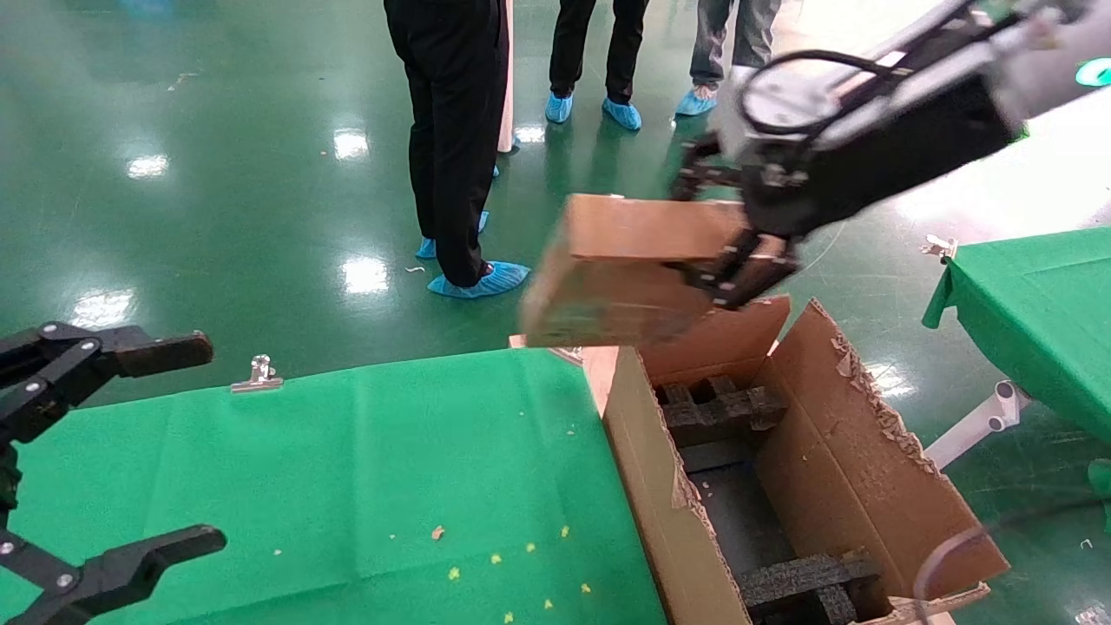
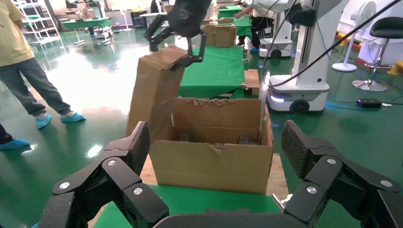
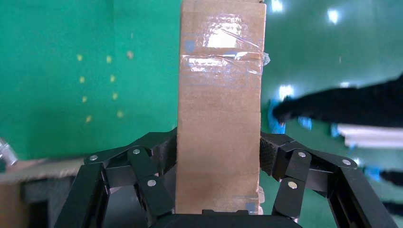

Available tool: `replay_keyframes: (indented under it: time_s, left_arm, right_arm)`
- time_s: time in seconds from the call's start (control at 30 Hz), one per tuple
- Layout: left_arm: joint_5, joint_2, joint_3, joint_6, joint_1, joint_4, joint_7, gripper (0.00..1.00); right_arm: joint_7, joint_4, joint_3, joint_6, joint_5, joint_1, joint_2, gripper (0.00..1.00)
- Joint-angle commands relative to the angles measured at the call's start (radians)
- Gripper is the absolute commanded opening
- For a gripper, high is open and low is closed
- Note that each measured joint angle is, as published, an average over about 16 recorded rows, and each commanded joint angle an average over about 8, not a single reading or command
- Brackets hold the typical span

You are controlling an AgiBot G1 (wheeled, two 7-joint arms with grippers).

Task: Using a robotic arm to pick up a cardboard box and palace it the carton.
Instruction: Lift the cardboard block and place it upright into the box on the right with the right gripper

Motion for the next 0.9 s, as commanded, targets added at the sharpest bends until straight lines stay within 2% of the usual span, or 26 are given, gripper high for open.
replay_keyframes:
  time_s: [0.03,0.33,0.6,0.9]
  left_arm:
    - [0.000,0.000,0.000,0.000,0.000,0.000,0.000,1.00]
    - [0.000,0.000,0.000,0.000,0.000,0.000,0.000,1.00]
    - [0.000,0.000,0.000,0.000,0.000,0.000,0.000,1.00]
    - [0.000,0.000,0.000,0.000,0.000,0.000,0.000,1.00]
  right_arm:
    - [0.013,0.022,-0.039,0.000,0.001,0.028,0.034,0.00]
    - [0.112,0.103,-0.237,-0.003,0.021,0.134,0.151,0.00]
    - [0.193,0.112,-0.422,0.002,0.036,0.212,0.232,0.00]
    - [0.233,0.060,-0.525,0.027,0.064,0.234,0.280,0.00]
